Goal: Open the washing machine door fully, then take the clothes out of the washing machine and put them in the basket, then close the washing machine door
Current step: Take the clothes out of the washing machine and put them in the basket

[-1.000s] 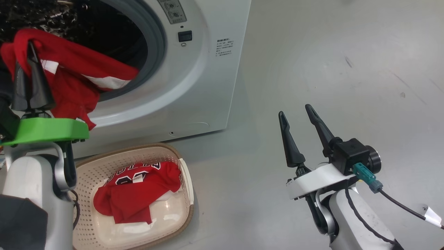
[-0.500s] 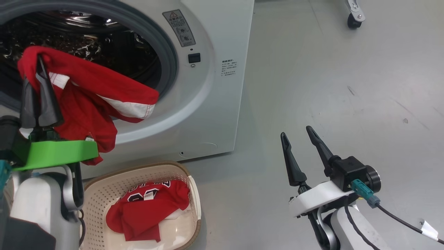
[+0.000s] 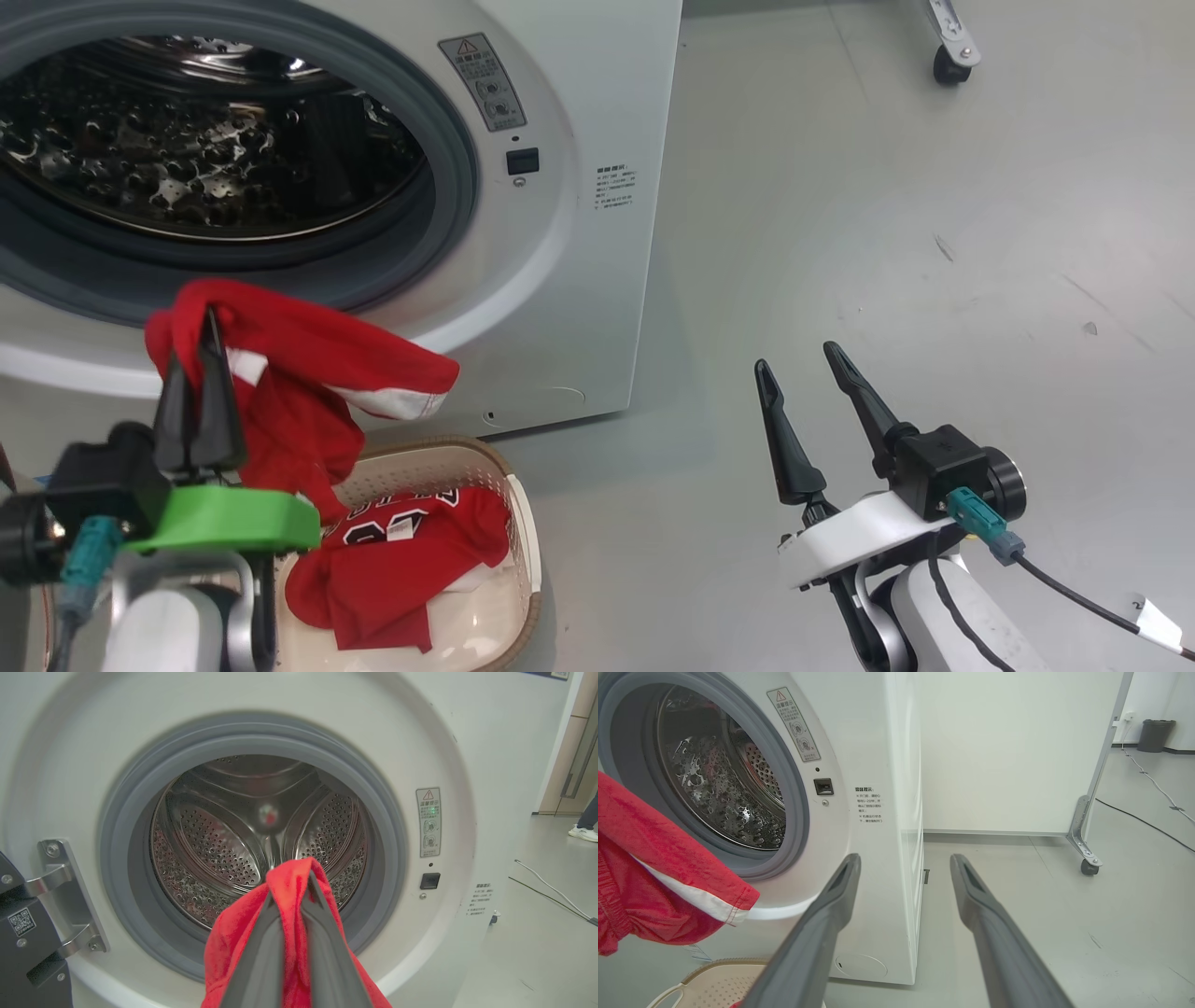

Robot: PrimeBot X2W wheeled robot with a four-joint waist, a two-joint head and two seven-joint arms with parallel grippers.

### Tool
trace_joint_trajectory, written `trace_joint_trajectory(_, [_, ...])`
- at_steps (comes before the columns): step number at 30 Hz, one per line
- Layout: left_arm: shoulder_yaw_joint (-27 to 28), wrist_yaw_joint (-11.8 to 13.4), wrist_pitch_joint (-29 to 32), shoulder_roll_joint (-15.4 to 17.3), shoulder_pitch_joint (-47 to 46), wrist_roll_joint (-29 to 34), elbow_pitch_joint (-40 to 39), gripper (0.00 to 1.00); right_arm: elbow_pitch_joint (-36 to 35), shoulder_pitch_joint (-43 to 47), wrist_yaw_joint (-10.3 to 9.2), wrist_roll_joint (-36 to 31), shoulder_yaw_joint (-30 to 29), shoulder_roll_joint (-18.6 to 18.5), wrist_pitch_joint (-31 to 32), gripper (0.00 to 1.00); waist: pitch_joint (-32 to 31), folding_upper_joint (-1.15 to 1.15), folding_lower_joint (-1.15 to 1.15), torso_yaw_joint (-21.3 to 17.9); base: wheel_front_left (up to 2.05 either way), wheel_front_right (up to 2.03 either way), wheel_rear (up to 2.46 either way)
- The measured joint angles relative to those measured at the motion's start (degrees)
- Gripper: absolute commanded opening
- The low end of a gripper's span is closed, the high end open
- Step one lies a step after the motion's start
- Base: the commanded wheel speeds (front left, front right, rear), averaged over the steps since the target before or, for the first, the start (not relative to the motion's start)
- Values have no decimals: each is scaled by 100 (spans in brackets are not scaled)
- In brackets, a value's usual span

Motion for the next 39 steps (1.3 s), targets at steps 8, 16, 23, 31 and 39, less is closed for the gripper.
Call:
trace_joint_trajectory(8, [-146, 18, 89, -68, 463, -62, 346, 0, -163, -8, 25, -1, 31, 0, 1, 100, 276, 0, 0, -84, 0, 0, 0])
trace_joint_trajectory(16, [-156, 22, 111, -94, 516, -232, 1053, 0, -389, -147, 25, 1, 78, 2, 1, 100, 743, 0, 0, -212, 0, 0, 0])
trace_joint_trajectory(23, [-96, -1, 246, -100, 169, -441, 1793, 0, -545, -347, 25, 21, 158, 2, 0, 100, 1260, 0, 0, -341, 0, 0, 0])
trace_joint_trajectory(31, [-23, -80, 466, -33, -607, -493, 2521, 0, -745, -668, 24, 71, 219, 2, 0, 100, 1898, 0, 0, -466, 0, 0, 0])
trace_joint_trajectory(39, [29, -283, 558, -3, -1145, -717, 3289, 0, -829, -1016, 12, 119, 214, 2, 0, 100, 2495, 0, 0, -564, 0, 0, 0])
